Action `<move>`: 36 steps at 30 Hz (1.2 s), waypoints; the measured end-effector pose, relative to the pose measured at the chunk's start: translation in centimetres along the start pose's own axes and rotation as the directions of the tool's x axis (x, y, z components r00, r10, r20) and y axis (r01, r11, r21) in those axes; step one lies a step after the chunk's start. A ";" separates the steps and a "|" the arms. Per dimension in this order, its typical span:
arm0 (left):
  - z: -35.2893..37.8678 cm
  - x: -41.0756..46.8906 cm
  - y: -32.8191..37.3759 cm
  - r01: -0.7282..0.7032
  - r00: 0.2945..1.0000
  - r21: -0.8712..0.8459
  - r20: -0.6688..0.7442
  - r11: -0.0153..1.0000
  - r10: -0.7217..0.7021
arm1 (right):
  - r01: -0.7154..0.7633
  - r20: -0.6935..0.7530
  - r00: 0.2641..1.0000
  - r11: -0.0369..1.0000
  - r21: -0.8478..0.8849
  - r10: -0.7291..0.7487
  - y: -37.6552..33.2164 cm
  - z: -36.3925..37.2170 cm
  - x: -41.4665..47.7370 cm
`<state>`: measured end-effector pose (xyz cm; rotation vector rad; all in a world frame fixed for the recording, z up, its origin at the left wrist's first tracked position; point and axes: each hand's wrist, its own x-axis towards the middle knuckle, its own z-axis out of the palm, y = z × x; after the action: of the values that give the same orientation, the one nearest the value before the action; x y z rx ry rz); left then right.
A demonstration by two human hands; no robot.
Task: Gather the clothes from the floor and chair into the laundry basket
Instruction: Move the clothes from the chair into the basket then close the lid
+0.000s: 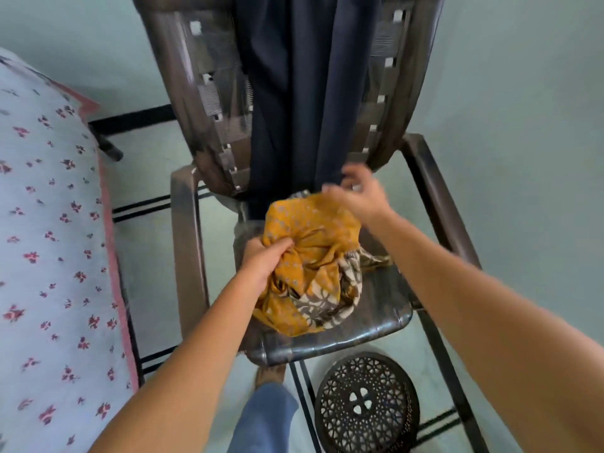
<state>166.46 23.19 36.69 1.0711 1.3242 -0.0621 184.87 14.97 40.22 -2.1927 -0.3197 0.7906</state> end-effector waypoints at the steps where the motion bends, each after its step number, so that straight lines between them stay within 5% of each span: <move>1: -1.1 -0.7 0.7 -0.045 0.999 -0.034 -0.015 0.998 0.045 | 0.052 -0.099 0.994 0.998 0.023 -0.049 -3.2 0.0 1.2; 4: -3.7 -1.8 2.2 -0.134 0.988 -0.110 -0.096 0.985 0.124 | 0.152 -0.290 0.949 0.985 0.078 -0.123 -12.2 0.9 4.6; 8: -6.9 -2.1 3.9 -0.242 0.960 -0.262 -0.205 0.934 0.192 | 0.142 -0.305 0.948 0.978 0.151 -0.091 -19.6 4.2 7.1; 12: -9.3 -1.4 5.4 -0.269 0.954 -0.341 -0.226 0.901 0.198 | 0.061 -0.412 0.911 0.981 0.183 0.020 -19.2 6.6 9.4; 19: -10.5 -3.4 9.0 -0.327 0.941 -0.325 -0.198 0.887 0.275 | 0.218 -0.388 0.899 0.976 -0.012 -0.205 -19.3 4.9 6.7; 26: -9.3 -10.7 16.4 -0.405 0.914 -0.400 -0.189 0.822 0.359 | 0.458 -0.346 0.857 0.872 0.172 -0.382 -28.0 -2.9 0.3; 36: -7.3 -23.3 26.7 -0.662 0.748 -0.285 -0.201 0.693 0.633 | 0.605 -0.472 0.781 0.683 0.409 -0.409 -38.8 -17.4 -9.4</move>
<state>169.43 30.58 71.95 1.1919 0.9107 0.7383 189.45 26.69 81.92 -1.5287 -0.4478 0.1265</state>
